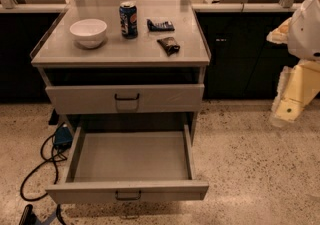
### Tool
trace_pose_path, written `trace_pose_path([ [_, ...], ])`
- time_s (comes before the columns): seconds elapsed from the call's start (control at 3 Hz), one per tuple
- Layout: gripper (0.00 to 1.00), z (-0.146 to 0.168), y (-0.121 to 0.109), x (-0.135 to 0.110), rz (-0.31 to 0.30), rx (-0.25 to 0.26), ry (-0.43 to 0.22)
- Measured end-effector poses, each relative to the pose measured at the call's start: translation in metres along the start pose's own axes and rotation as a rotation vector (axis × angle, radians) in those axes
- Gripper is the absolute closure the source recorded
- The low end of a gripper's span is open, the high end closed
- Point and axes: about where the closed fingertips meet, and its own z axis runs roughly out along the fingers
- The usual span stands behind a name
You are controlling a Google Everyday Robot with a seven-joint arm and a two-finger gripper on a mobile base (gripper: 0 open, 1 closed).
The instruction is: Place rxbar chocolate into middle drawer
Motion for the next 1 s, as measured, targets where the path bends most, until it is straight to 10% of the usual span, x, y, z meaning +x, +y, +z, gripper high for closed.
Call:
trace_pose_path([
  [0.67,0.00,0.019,-0.013,0.004,0.002,-0.049,-0.054],
  [1.0,0.00,0.068,-0.048,-0.014,-0.021,-0.152,-0.166],
])
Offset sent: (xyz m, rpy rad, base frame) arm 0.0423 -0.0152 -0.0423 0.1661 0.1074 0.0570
